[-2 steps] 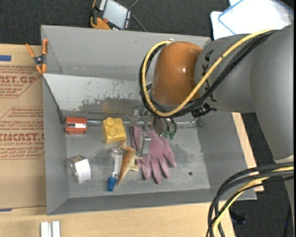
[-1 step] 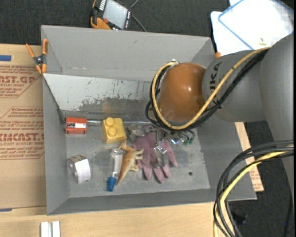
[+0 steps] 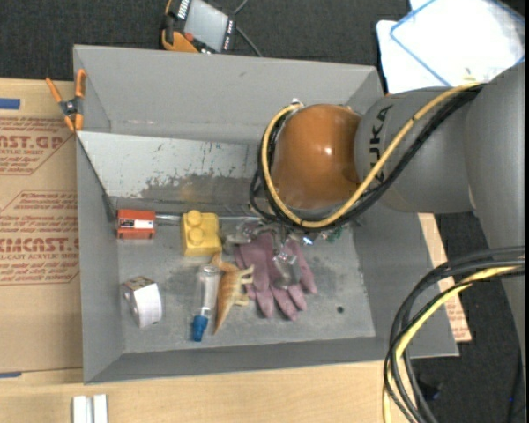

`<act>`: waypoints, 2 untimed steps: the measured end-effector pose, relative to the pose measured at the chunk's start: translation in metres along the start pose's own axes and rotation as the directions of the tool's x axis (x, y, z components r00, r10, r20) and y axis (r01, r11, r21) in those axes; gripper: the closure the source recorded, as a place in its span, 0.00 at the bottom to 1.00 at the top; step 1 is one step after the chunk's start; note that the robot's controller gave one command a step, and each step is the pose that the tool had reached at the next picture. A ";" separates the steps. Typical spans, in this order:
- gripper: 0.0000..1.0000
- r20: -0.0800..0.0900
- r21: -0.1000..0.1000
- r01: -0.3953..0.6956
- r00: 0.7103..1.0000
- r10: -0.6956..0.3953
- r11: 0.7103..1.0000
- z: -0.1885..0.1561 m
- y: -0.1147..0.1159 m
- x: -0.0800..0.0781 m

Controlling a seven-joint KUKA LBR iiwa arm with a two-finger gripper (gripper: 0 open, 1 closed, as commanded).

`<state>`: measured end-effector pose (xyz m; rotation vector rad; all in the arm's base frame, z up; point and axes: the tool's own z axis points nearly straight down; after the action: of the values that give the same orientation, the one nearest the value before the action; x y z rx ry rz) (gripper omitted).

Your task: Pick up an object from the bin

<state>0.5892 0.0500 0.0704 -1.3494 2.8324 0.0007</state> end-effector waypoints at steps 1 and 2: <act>0.00 0.003 0.001 0.523 0.853 -0.523 0.853 0.000 0.046 -0.004; 0.00 0.005 -0.001 0.023 1.000 -0.023 1.000 0.000 0.013 -0.002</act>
Offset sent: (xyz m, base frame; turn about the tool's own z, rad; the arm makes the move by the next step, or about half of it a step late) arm -0.0043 0.0043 0.0001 -0.0007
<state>0.5803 0.0600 0.0707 -1.3793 2.8130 0.0053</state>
